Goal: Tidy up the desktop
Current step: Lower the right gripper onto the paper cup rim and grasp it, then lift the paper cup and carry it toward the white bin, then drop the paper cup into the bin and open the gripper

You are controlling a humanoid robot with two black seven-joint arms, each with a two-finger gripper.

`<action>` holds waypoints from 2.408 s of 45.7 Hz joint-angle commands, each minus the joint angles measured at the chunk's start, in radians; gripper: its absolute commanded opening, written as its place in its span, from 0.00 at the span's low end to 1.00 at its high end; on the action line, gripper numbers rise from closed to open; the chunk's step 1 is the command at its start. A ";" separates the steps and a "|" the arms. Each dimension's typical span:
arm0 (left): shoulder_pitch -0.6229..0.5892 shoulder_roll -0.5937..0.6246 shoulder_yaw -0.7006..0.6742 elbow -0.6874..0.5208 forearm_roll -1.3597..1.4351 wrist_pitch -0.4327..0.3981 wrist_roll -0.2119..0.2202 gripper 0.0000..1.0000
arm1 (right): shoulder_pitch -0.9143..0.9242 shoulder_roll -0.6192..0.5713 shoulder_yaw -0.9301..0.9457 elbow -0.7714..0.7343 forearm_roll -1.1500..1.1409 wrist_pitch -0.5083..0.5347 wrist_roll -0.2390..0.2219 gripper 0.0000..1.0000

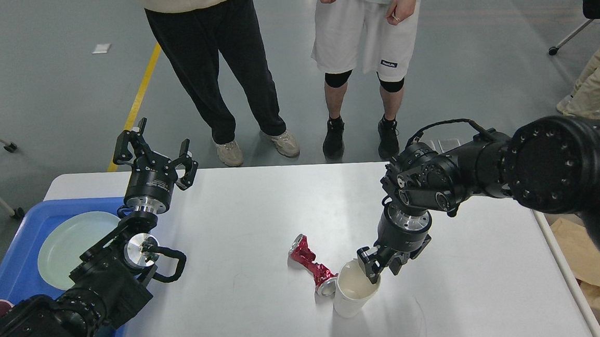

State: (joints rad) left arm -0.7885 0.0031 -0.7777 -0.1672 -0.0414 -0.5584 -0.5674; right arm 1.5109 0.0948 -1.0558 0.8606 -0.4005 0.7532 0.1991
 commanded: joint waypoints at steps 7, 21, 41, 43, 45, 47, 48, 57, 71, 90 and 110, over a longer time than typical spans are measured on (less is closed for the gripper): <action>0.000 0.000 0.000 0.000 0.000 0.000 0.000 0.97 | 0.003 -0.004 0.008 -0.005 0.000 0.000 0.000 0.00; 0.000 0.000 0.000 0.000 0.000 0.000 0.000 0.97 | 0.054 -0.046 0.011 0.000 0.066 0.035 0.011 0.00; 0.000 0.000 0.000 0.000 0.000 0.000 0.000 0.97 | 0.325 -0.178 -0.001 0.000 0.247 0.207 0.014 0.00; 0.000 0.000 0.000 0.000 0.000 0.000 0.001 0.97 | 0.365 -0.196 -0.009 0.000 0.247 0.207 0.013 0.00; 0.000 0.000 0.000 0.000 0.000 0.000 0.000 0.97 | 0.408 -0.219 -0.016 0.000 0.247 0.207 0.014 0.00; 0.000 0.000 0.000 0.000 0.000 0.000 0.001 0.97 | 0.445 -0.240 -0.036 -0.005 0.247 0.207 0.013 0.00; 0.000 0.000 0.000 0.000 0.000 0.000 0.000 0.97 | 0.462 -0.251 -0.049 -0.009 0.247 0.207 0.013 0.00; 0.000 0.000 0.000 0.000 0.000 0.000 0.000 0.97 | 0.565 -0.336 -0.194 -0.096 0.247 0.207 0.011 0.00; 0.000 0.000 0.000 0.000 0.000 0.000 0.000 0.97 | 0.470 -0.566 -0.262 -0.248 0.242 0.190 0.002 0.00; 0.000 0.000 0.000 0.000 0.000 0.000 0.001 0.97 | 0.210 -0.859 -0.245 -0.250 0.250 -0.259 0.005 0.00; 0.000 0.000 0.000 0.000 0.000 0.000 0.000 0.97 | -0.244 -0.912 -0.064 -0.253 0.344 -0.825 0.011 0.00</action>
State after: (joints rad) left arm -0.7885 0.0033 -0.7777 -0.1672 -0.0413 -0.5584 -0.5675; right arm 1.3890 -0.8183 -1.1896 0.6086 -0.0694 0.0281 0.2086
